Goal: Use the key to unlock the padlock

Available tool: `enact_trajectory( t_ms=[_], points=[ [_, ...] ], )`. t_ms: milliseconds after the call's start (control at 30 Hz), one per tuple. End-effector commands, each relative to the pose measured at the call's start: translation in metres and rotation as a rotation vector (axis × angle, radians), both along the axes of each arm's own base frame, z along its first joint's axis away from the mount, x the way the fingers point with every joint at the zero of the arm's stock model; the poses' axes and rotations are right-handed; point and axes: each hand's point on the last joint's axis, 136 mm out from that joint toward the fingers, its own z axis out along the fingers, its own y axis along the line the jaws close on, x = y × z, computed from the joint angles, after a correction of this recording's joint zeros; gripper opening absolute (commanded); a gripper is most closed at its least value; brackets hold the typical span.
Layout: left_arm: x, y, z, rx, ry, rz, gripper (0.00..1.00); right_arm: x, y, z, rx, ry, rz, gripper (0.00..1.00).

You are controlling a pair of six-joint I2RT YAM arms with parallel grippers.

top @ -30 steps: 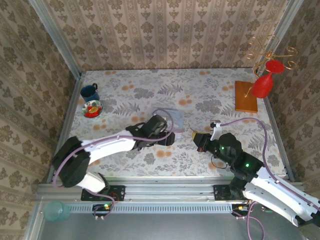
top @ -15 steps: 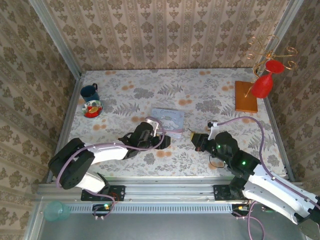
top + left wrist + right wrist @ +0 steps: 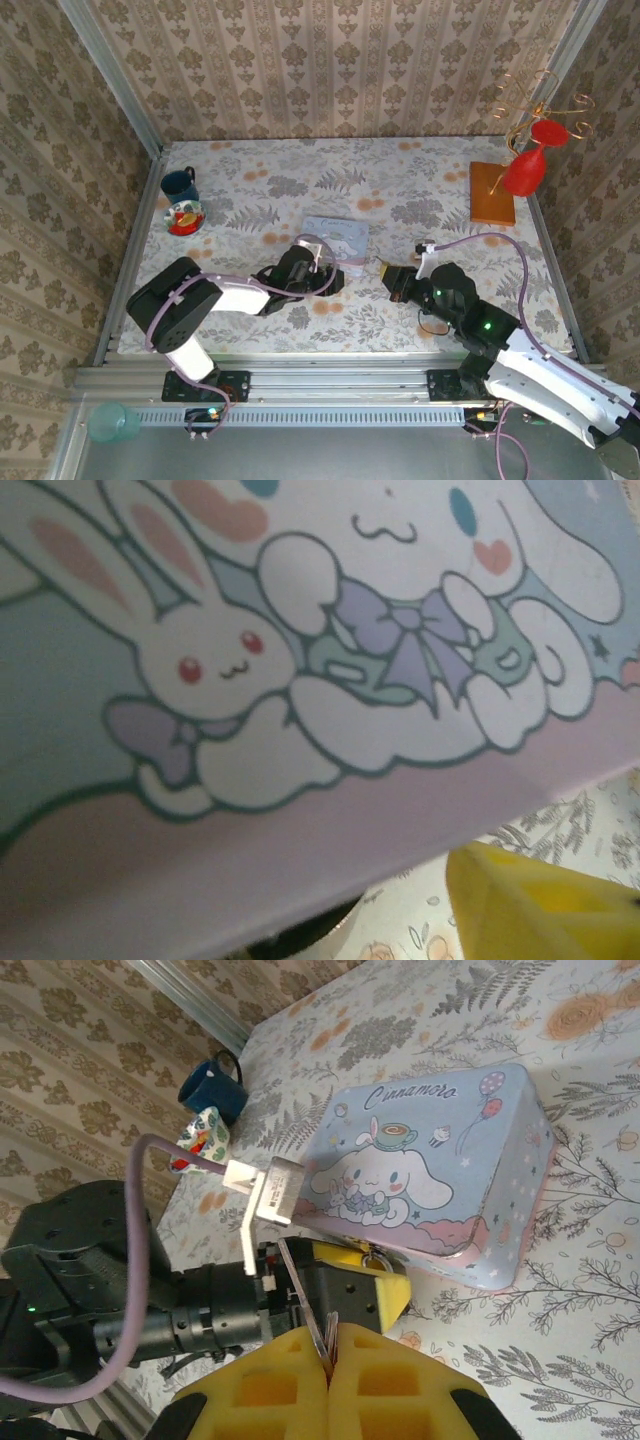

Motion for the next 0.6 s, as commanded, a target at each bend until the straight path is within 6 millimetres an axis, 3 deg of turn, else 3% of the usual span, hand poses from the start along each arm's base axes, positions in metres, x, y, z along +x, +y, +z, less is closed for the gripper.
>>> enact_trajectory(
  t_ms=[0, 333, 567],
  points=[
    [0.010, -0.009, 0.003, -0.028, 0.001, 0.024, 0.58, -0.002, -0.001, -0.004, 0.010, 0.004, -0.006, 0.00],
    [0.010, -0.014, -0.005, -0.036, 0.014, 0.041, 0.37, -0.001, -0.004, -0.011, -0.016, 0.023, -0.021, 0.00],
    [0.008, -0.019, 0.005, -0.092, 0.054, 0.058, 0.26, 0.001, -0.008, -0.025, -0.019, 0.063, -0.054, 0.00]
  ],
)
